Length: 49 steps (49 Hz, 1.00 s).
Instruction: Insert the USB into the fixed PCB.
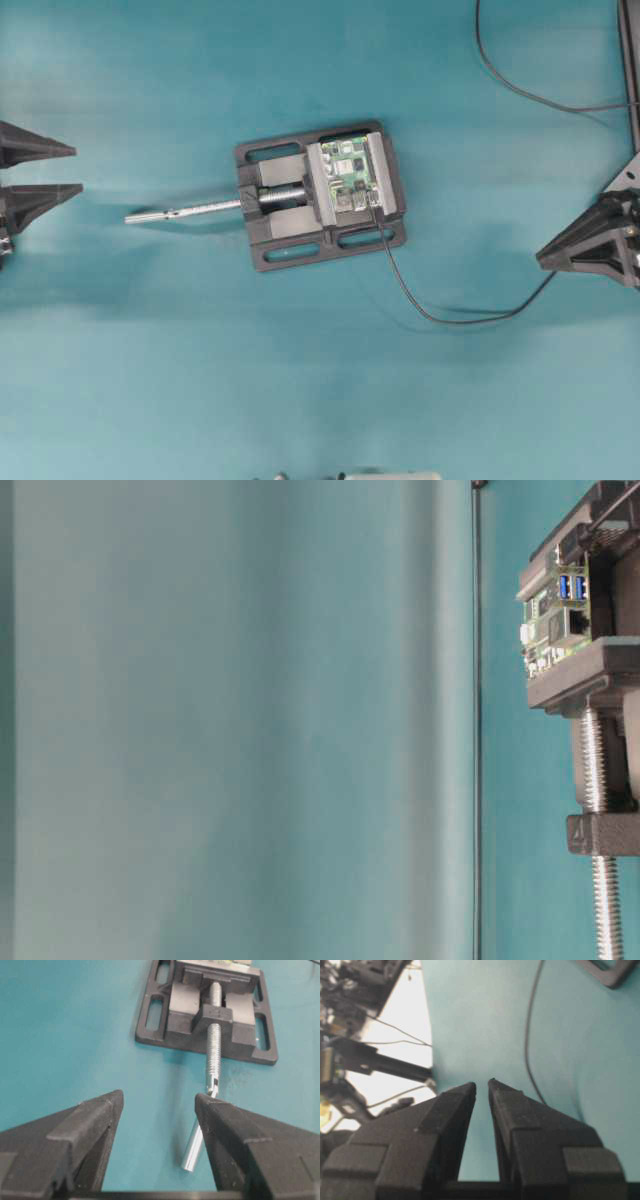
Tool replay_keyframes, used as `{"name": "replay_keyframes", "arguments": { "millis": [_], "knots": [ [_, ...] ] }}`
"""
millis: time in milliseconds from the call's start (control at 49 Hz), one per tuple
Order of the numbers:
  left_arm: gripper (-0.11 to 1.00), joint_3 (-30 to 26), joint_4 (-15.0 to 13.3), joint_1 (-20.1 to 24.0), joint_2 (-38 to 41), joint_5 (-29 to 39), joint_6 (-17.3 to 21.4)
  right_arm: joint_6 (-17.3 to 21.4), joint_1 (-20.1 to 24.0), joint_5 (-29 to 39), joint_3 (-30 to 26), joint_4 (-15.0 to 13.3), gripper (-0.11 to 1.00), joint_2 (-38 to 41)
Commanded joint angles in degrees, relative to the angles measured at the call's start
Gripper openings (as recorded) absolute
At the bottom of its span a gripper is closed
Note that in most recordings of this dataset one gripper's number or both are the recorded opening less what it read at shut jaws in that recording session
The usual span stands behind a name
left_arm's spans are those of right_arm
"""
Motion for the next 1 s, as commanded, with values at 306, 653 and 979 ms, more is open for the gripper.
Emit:
{"name": "replay_keyframes", "arguments": {
  "millis": [306, 653, 979],
  "knots": [
    [0.75, -0.62, 0.18, 0.09, 0.44, -0.26, -0.53, 3.08, -0.35, -5.27, -4.39, -1.14, 0.28, 0.35],
    [0.75, -0.62, 0.09, 0.00, 0.44, -0.26, -0.53, 2.72, -0.44, -3.78, 4.66, -4.31, 0.28, 0.35],
    [0.75, -0.62, 0.09, 0.09, 0.44, -0.26, -0.53, 3.69, -0.44, -3.87, 4.83, -14.59, 0.28, 0.44]
  ]
}}
